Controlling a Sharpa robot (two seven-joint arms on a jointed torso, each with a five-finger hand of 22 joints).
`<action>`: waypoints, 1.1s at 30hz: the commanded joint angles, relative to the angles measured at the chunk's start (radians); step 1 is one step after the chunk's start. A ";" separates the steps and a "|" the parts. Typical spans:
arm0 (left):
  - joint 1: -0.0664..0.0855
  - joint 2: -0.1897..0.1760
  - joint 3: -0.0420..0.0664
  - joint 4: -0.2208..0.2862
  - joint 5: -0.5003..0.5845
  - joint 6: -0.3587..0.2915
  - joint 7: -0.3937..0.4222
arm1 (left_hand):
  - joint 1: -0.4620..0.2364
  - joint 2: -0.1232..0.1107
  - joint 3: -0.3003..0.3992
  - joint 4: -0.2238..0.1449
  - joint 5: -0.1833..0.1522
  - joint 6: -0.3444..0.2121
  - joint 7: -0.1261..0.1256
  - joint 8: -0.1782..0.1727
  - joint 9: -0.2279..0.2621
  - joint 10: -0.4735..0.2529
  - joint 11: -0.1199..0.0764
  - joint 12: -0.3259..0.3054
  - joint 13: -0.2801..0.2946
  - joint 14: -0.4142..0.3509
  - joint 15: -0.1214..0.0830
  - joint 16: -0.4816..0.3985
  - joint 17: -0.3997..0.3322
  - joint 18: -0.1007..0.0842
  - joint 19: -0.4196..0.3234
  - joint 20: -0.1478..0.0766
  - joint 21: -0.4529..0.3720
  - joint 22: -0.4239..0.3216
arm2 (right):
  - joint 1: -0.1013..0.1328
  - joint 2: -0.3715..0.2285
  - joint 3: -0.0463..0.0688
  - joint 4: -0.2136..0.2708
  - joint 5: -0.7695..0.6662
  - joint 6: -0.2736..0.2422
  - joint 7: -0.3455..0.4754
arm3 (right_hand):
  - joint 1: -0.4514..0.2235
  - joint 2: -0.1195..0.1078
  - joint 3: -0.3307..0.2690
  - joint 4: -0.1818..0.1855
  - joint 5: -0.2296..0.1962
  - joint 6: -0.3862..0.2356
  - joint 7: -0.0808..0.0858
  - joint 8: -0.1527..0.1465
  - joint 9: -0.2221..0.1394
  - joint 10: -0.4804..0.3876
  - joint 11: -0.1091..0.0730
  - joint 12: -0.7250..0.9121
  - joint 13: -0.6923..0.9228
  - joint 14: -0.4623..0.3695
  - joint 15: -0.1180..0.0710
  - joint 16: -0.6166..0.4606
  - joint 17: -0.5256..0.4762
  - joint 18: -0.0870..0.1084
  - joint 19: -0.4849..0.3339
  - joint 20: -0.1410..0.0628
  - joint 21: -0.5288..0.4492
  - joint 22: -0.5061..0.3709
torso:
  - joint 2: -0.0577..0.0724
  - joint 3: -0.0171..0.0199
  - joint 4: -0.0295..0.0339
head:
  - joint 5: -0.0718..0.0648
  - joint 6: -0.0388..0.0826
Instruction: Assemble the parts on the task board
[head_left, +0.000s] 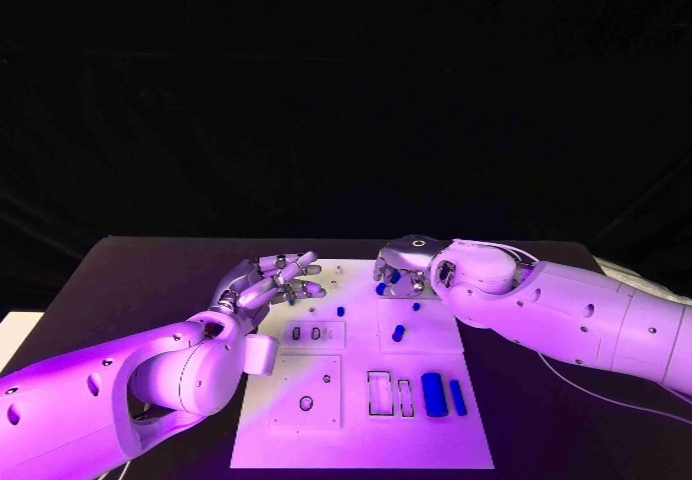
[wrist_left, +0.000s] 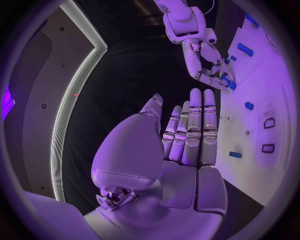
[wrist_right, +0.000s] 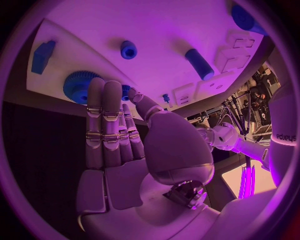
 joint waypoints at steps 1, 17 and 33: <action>0.002 0.000 0.001 0.004 0.002 0.022 0.004 | -0.001 0.006 -0.001 -0.006 -0.002 0.002 0.004 -0.004 -0.002 -0.005 -0.001 -0.004 -0.002 -0.006 -0.001 -0.004 0.001 0.009 -0.005 0.004 -0.003 -0.001 | 0.000 0.005 0.000 -0.005 -0.021 0.023 -0.003 | -0.010 0.001 0.011 0.002 -0.006 0.006 -0.005 0.000 0.002 0.006 -0.002 -0.001 0.000 0.031 -0.005 0.019 0.015 0.005 -0.004 0.001 0.011 0.006 | 0.004 0.0005 -0.0001 | 0.001 -0.001; 0.002 -0.002 0.001 0.006 0.002 0.024 0.001 | -0.001 0.006 -0.001 -0.007 -0.002 0.002 0.005 -0.005 -0.002 -0.006 -0.001 -0.005 -0.002 -0.007 -0.001 -0.004 0.002 0.009 -0.005 0.004 -0.003 -0.001 | 0.000 0.013 -0.001 -0.015 -0.027 0.028 -0.004 | 0.006 0.023 0.068 0.023 -0.060 0.058 -0.014 0.009 0.009 0.059 -0.017 0.002 0.003 0.032 -0.017 0.208 0.203 0.005 -0.002 -0.005 0.072 0.041 | 0.009 0.0004 0.0004 | 0.001 -0.006; 0.002 -0.002 0.001 0.005 0.002 0.022 -0.001 | -0.002 0.006 -0.003 -0.010 -0.002 -0.002 0.010 -0.010 -0.002 -0.013 0.003 -0.009 -0.002 -0.009 0.001 -0.003 0.009 0.009 -0.007 0.006 -0.003 -0.002 | 0.000 0.015 -0.002 -0.014 0.009 -0.109 -0.011 | 0.003 0.014 0.104 0.041 -0.089 0.055 -0.007 -0.002 0.007 0.049 -0.013 -0.003 0.000 0.018 -0.015 0.261 0.250 0.004 -0.015 0.001 0.103 0.060 | 0.012 -0.0006 0.0038 | 0.002 -0.005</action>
